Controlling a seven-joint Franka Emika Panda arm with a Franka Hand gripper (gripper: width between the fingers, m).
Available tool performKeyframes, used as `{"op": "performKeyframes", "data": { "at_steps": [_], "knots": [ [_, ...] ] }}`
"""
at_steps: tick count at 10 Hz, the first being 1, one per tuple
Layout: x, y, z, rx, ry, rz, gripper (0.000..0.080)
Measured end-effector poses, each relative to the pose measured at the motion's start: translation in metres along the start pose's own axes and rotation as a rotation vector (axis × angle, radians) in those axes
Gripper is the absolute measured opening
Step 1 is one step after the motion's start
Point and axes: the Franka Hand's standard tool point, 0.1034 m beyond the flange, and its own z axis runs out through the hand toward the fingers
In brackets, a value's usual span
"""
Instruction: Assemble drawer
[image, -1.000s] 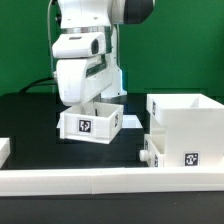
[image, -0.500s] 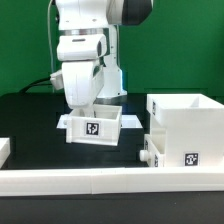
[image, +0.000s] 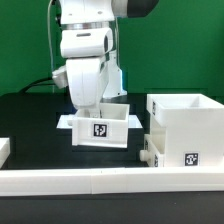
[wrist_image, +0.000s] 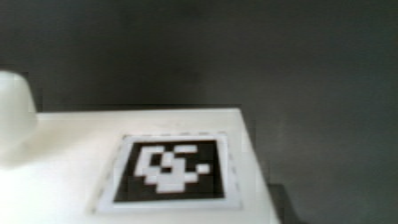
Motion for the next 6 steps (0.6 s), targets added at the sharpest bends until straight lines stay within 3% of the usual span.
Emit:
{"op": "performKeyframes", "data": {
  "at_steps": [3,6],
  "knots": [
    [0.004,0.003,0.008,0.0,0.008,-0.088,0.0042],
    [0.014,0.009,0.011,-0.018,0.016,-0.125,0.0042]
  ]
}}
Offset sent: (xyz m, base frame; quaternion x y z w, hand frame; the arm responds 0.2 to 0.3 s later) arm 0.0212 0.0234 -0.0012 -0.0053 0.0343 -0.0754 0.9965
